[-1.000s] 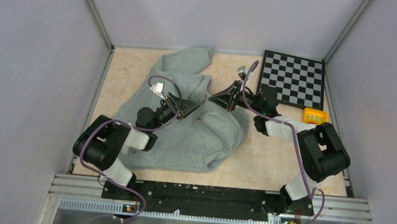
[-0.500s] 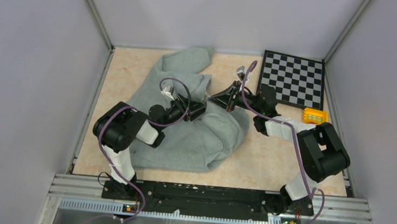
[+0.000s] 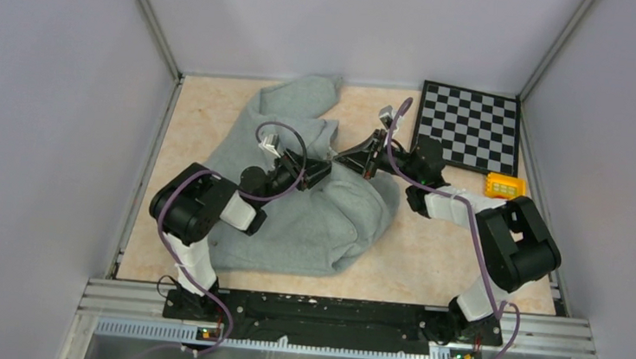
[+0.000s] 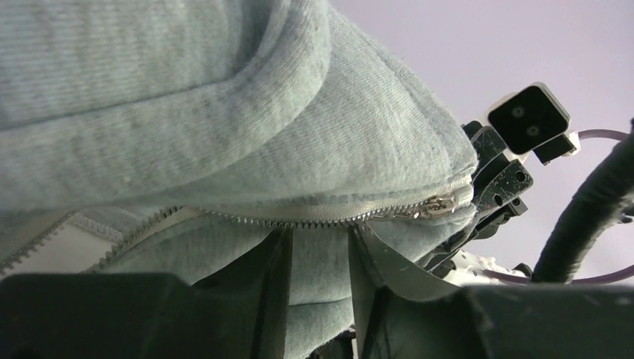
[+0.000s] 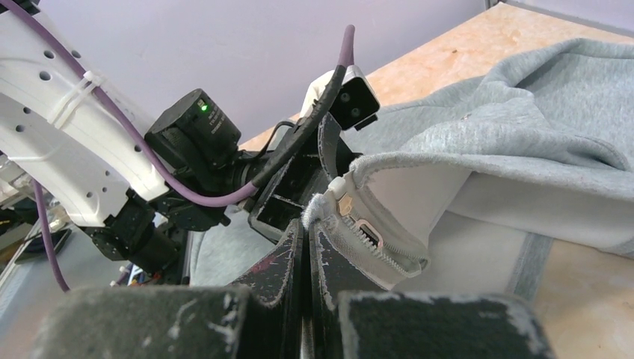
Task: Zip up the jacket
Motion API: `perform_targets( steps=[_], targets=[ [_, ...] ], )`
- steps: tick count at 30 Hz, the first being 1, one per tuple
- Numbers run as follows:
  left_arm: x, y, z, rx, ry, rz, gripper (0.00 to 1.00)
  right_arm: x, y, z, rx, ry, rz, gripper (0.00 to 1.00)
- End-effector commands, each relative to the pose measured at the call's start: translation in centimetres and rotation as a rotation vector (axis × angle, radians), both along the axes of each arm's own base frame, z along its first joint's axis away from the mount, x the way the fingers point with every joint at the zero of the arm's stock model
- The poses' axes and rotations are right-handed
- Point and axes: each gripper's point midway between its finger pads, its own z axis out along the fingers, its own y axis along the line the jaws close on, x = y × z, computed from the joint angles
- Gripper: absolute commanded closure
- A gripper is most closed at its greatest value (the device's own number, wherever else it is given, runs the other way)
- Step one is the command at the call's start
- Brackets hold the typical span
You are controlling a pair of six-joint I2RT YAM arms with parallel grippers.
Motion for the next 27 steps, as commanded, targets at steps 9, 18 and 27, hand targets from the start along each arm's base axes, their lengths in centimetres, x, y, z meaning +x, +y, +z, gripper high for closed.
perform_targets(
  steps=[9, 18, 27],
  targets=[
    [-3.2, 1.8, 6.9, -0.024, -0.426, 0.074, 0.55, -0.9, 0.6, 4.1, 0.056, -0.153, 0.047, 1.0],
    [-4.3, 2.5, 8.9, -0.034, -0.494, 0.076, 0.42, -1.0, 0.6, 4.4, 0.049, -0.162, 0.053, 1.0],
    [-3.6, 2.0, 9.2, -0.101, -0.42, 0.047, 0.34, -0.9, 0.7, 4.8, 0.059, -0.167, 0.061, 1.0]
  ],
)
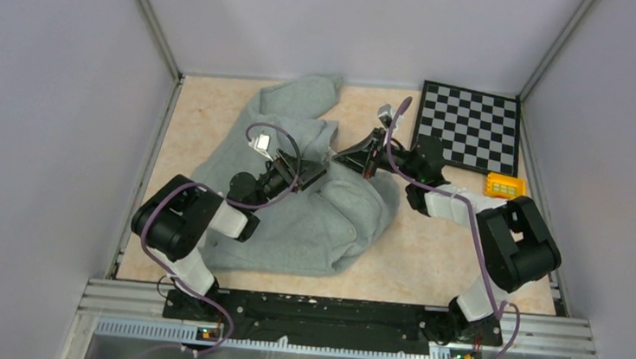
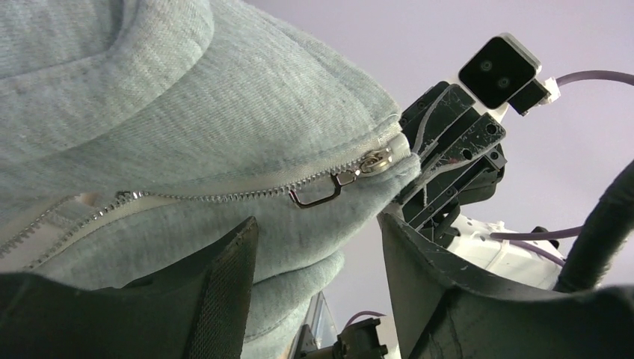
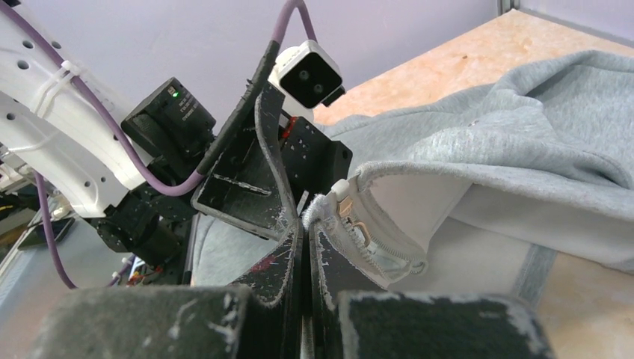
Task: Zip up the jacket
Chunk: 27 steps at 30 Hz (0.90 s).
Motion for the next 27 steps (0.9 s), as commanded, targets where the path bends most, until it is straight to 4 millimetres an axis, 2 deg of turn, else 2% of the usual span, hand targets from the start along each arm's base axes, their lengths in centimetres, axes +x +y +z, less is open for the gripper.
perform_targets(
  steps=[1, 8, 14, 19, 23, 27],
  targets=[
    [-1.1, 0.4, 7.2, -0.166, -0.257, -0.019, 0.34, -0.6, 0.6, 4.4, 0.066, -0.142, 0.029, 1.0],
    [-0.6, -0.1, 8.7, -0.195, -0.285, -0.024, 0.32, -0.6, 0.6, 4.2, 0.068, -0.14, 0.031, 1.0],
    [-0.2, -0.2, 8.3, -0.208, -0.255, -0.022, 0.31, -0.5, 0.6, 4.4, 0.076, -0.143, 0.031, 1.0],
    [-0.4, -0.1, 8.7, -0.214, -0.263, -0.022, 0.31, -0.6, 0.6, 4.3, 0.078, -0.143, 0.034, 1.0],
    [-0.6, 0.1, 9.0, -0.215, -0.272, -0.015, 0.34, -0.6, 0.6, 4.4, 0.078, -0.144, 0.033, 1.0],
    [-1.0, 0.5, 8.9, -0.214, -0.267, -0.001, 0.45, -0.6, 0.6, 4.3, 0.08, -0.147, 0.032, 1.0]
  ],
)
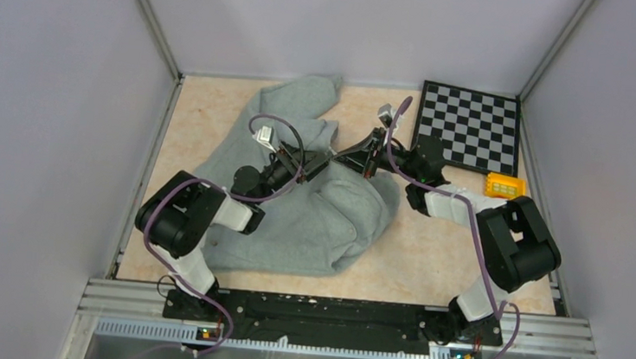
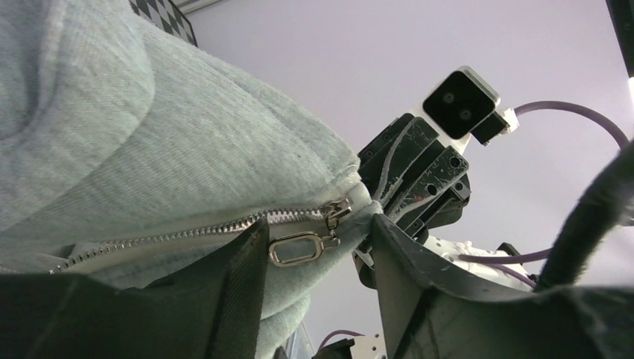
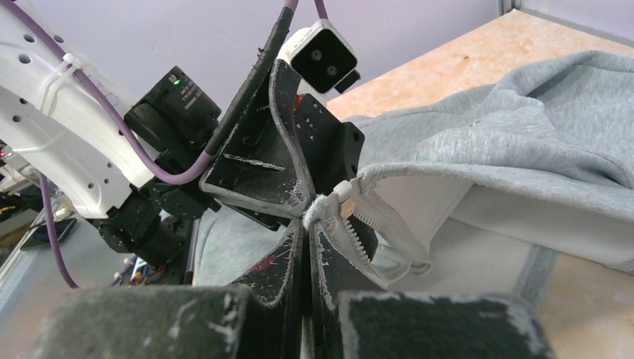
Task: Zip up the jacket
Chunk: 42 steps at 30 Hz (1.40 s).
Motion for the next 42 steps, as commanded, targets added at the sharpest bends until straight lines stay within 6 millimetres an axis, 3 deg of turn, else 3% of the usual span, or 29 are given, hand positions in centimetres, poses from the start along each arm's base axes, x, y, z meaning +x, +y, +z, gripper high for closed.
perform_targets(
  steps=[1, 12, 42],
  targets=[
    [-2.6, 1.6, 6.5, -0.135, -0.267, 0.024, 0.46, -0.6, 0.6, 4.0, 0.074, -0.142, 0.028, 1.0],
    [-2.8, 2.0, 5.0, -0.116, -0.222, 0.041, 0.6, -0.6, 0.5, 4.0, 0.077, -0.142, 0.024, 1.0],
    [-3.2, 2.5, 6.2, -0.094, -0.303, 0.077, 1.0, -0.4, 0.5, 3.7, 0.079, -0.145, 0.012, 1.0]
  ],
)
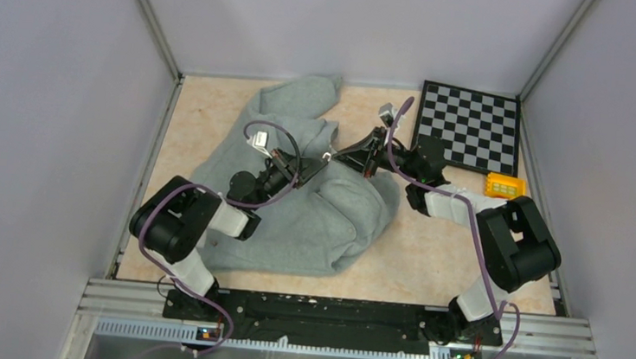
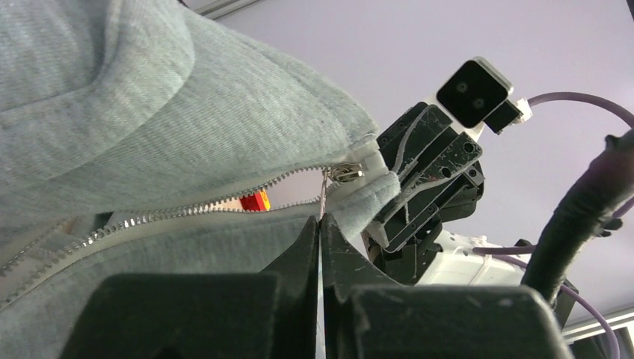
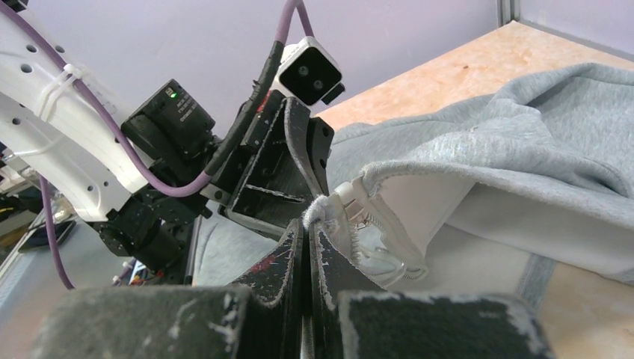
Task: Zip up the jacket
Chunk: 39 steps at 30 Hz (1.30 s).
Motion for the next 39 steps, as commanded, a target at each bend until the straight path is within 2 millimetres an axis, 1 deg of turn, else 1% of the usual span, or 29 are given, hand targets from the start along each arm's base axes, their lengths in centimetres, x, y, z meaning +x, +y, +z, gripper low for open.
perform_targets(
  steps=[1, 4, 9, 11, 13, 14, 15, 16, 18, 19, 21, 22, 23, 24, 26, 27, 28, 29, 31, 32, 33, 35, 36, 38, 39],
  targets=[
    [-2.5, 1.6, 7.0, -0.125, -0.293, 0.031, 1.0, -0.2, 0.5, 3.2, 0.067, -0.128, 0.004, 1.0],
    [-2.2, 1.9, 5.9, -0.149, -0.216, 0.029, 1.0, 0.4, 0.4, 3.4, 0.077, -0.114, -0.03, 1.0],
    [-1.3, 2.0, 2.4, -0.162, -0.052, 0.008, 1.0, 2.2, 0.0, 4.1, 0.126, -0.065, -0.132, 1.0],
    [-0.9, 1.8, 1.6, -0.162, -0.02, 0.002, 1.0, 3.0, -0.3, 4.2, 0.152, -0.041, -0.182, 1.0],
    [-0.4, 1.6, 0.9, -0.139, -0.001, 0.007, 1.0, 4.1, -0.7, 3.9, 0.176, -0.006, -0.235, 1.0],
    [-0.1, 1.5, 0.3, -0.111, 0.017, 0.012, 1.0, 4.4, -0.8, 4.0, 0.199, 0.005, -0.245, 1.0],
    [0.4, 1.2, -0.7, -0.065, 0.048, 0.014, 1.0, 4.8, -1.0, 4.1, 0.224, 0.02, -0.259, 1.0],
    [0.8, 1.2, -1.0, -0.032, 0.046, 0.023, 1.0, 5.4, -1.4, 4.1, 0.249, 0.041, -0.281, 1.0],
    [1.4, 1.7, -1.6, 0.039, 0.054, 0.057, 1.0, 7.0, -2.3, 3.4, 0.277, 0.083, -0.333, 1.0],
    [2.0, 2.0, -2.0, 0.092, 0.066, 0.075, 1.0, 7.9, -3.1, 3.0, 0.293, 0.108, -0.369, 1.0],
    [3.1, 2.6, -3.9, 0.231, 0.133, 0.102, 1.0, 9.7, -5.2, 2.4, 0.354, 0.144, -0.429, 1.0],
    [3.3, 3.0, -4.3, 0.273, 0.14, 0.116, 1.0, 10.1, -5.8, 2.3, 0.387, 0.145, -0.435, 1.0],
    [3.4, 3.4, -4.2, 0.297, 0.124, 0.134, 1.0, 10.9, -6.9, 2.1, 0.41, 0.147, -0.458, 1.0],
    [3.7, 3.8, -4.5, 0.318, 0.135, 0.149, 1.0, 11.7, -7.5, 1.6, 0.423, 0.154, -0.475, 1.0],
    [4.1, 4.3, -5.6, 0.351, 0.171, 0.139, 1.0, 12.9, -8.1, 0.8, 0.436, 0.176, -0.495, 1.0],
    [4.1, 4.2, -6.1, 0.36, 0.185, 0.121, 1.0, 13.2, -8.2, 0.6, 0.447, 0.176, -0.49, 1.0],
    [4.2, 3.9, -6.3, 0.364, 0.182, 0.096, 1.0, 13.6, -8.1, -0.1, 0.445, 0.182, -0.481, 1.0],
    [4.2, 3.2, -6.0, 0.357, 0.139, 0.043, 1.0, 13.6, -7.6, 0.3, 0.447, 0.165, -0.446, 1.0],
    [4.3, 1.8, -4.9, 0.316, 0.078, -0.071, 1.0, 12.9, -6.7, -0.5, 0.424, 0.156, -0.374, 1.0],
    [4.2, 1.0, -4.3, 0.305, 0.046, -0.132, 1.0, 12.3, -6.3, -0.7, 0.418, 0.138, -0.33, 1.0],
    [4.5, 0.3, -3.4, 0.294, 0.016, -0.173, 0.9, 11.8, -5.9, -1.0, 0.4, 0.13, -0.286, 1.0],
    [4.1, -0.1, -2.2, 0.279, -0.055, -0.184, 0.73, 10.6, -4.8, -1.8, 0.341, 0.117, -0.18, 1.0],
    [4.2, -0.2, -1.6, 0.293, -0.09, -0.175, 0.66, 9.9, -4.3, -2.0, 0.311, 0.103, -0.131, 1.0],
    [4.6, -0.4, -1.4, 0.344, -0.116, -0.176, 0.56, 8.4, -3.9, -2.0, 0.27, 0.069, -0.072, 1.0],
    [4.6, -0.4, -1.1, 0.357, -0.134, -0.177, 0.54, 7.7, -3.7, -1.7, 0.252, 0.049, -0.039, 1.0]
  ],
)
